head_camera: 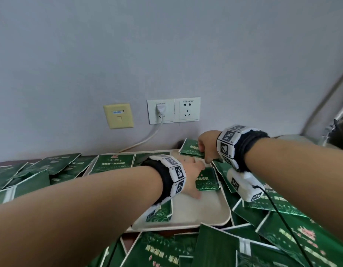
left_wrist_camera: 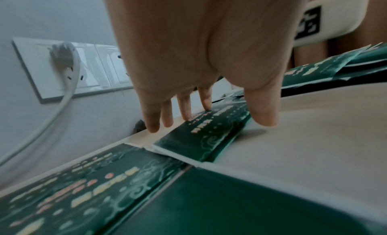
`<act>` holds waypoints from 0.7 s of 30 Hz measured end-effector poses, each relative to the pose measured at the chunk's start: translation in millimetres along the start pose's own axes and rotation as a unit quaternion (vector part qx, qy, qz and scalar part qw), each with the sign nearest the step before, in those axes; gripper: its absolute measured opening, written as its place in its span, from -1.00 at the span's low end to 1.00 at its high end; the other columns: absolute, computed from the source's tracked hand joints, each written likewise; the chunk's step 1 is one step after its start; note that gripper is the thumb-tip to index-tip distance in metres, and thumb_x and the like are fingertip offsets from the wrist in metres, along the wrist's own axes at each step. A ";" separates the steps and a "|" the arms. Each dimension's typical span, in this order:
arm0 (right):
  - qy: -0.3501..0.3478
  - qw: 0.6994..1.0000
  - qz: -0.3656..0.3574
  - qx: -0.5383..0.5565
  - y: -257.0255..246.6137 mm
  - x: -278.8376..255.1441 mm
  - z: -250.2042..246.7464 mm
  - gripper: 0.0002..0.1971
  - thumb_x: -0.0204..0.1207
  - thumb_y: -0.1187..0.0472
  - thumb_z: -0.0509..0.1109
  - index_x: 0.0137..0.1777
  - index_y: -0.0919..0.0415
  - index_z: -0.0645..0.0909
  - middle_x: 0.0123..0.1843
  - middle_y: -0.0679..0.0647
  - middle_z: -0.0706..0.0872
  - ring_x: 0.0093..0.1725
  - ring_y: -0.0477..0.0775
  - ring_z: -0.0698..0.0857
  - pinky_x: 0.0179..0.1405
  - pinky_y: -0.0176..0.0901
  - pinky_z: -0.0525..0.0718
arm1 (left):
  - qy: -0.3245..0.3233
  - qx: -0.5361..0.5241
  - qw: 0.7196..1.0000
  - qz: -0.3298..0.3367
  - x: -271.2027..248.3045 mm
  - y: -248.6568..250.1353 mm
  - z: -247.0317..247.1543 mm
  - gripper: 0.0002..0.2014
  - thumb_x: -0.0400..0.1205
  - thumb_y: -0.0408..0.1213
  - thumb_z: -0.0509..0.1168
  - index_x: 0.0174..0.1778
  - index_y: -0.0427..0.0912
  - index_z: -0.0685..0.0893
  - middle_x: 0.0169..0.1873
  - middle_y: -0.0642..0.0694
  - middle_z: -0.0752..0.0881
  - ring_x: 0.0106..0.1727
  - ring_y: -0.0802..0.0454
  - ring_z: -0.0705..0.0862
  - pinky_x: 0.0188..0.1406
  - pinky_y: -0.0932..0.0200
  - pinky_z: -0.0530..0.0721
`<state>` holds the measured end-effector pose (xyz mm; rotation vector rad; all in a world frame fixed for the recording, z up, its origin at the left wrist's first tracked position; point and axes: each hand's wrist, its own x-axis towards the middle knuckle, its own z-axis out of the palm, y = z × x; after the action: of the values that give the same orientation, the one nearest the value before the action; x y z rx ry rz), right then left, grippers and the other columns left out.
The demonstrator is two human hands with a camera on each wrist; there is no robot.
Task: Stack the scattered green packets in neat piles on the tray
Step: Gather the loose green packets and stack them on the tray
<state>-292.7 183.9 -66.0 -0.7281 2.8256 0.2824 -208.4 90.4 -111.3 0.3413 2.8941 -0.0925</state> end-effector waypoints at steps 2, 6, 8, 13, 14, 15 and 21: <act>-0.003 0.999 -0.017 -0.039 -5.7 7.8 3.7 -0.64 0.37 0.22 0.47 0.19 0.18 0.66 -0.07 -0.04 0.58 -0.16 -0.01 0.52 -0.22 -0.25 0.47 | -0.011 0.004 1.000 -0.005 -5.4 -3.8 8.9 -0.20 0.47 0.09 0.43 0.57 -0.08 0.27 0.40 -0.18 0.42 0.41 -0.22 0.38 0.37 -0.10 0.45; -0.016 0.996 -0.045 -0.071 -17.4 15.3 7.9 -0.66 0.46 0.19 0.45 0.24 0.17 0.61 0.06 0.02 0.65 -0.10 -0.02 0.51 -0.27 -0.26 0.48 | -0.029 0.011 0.999 -0.017 -21.0 -4.3 21.8 -0.35 0.64 -0.11 0.28 0.63 0.02 0.18 0.48 -0.18 0.32 0.50 -0.24 0.25 0.34 -0.16 0.41; 0.020 0.997 -0.062 -0.046 -19.0 12.6 11.3 -0.64 0.50 0.20 0.43 0.30 0.19 0.59 0.12 0.11 0.68 -0.09 0.01 0.51 -0.12 -0.18 0.57 | -0.030 0.014 0.999 -0.020 -22.5 -5.4 22.0 -0.39 0.68 -0.18 0.23 0.64 0.08 0.16 0.51 -0.16 0.31 0.51 -0.23 0.25 0.34 -0.17 0.41; 0.035 0.997 -0.067 -0.027 -20.8 14.6 19.9 -0.68 0.60 0.23 0.32 0.34 0.21 0.58 0.28 0.19 0.67 -0.08 0.03 0.46 0.08 -0.11 0.60 | -0.048 0.016 0.998 -0.032 -19.8 -11.2 18.8 -0.36 0.70 -0.33 0.16 0.65 0.20 0.10 0.49 -0.10 0.33 0.46 -0.21 0.36 0.28 -0.14 0.48; 0.033 0.997 -0.064 -0.021 -21.1 15.6 20.6 -0.68 0.62 0.23 0.30 0.35 0.22 0.57 0.29 0.19 0.66 -0.07 0.04 0.46 0.09 -0.11 0.59 | -0.049 0.017 0.998 -0.032 -20.2 -12.0 18.9 -0.34 0.69 -0.34 0.15 0.64 0.22 0.09 0.49 -0.09 0.33 0.45 -0.22 0.38 0.25 -0.13 0.49; 0.031 0.997 -0.063 -0.016 -21.2 17.7 21.6 -0.68 0.62 0.23 0.29 0.36 0.22 0.57 0.29 0.19 0.66 -0.07 0.04 0.47 0.09 -0.10 0.59 | -0.050 0.018 0.998 -0.031 -20.5 -12.3 18.7 -0.34 0.68 -0.35 0.15 0.64 0.24 0.09 0.49 -0.09 0.33 0.44 -0.22 0.40 0.23 -0.12 0.51; 0.041 0.996 -0.078 0.022 -29.6 22.7 28.2 -0.70 0.60 0.24 0.29 0.32 0.21 0.60 0.25 0.18 0.68 0.23 0.19 0.67 0.10 -0.08 0.63 | -0.059 0.021 0.997 -0.035 -21.3 -14.1 17.4 -0.34 0.69 -0.33 0.14 0.64 0.26 0.09 0.51 -0.11 0.32 0.36 -0.27 0.49 0.18 -0.08 0.54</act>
<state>-293.2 154.8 -102.6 -0.9655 2.8195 0.1675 -187.8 70.4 -122.8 0.2349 2.7906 -0.1797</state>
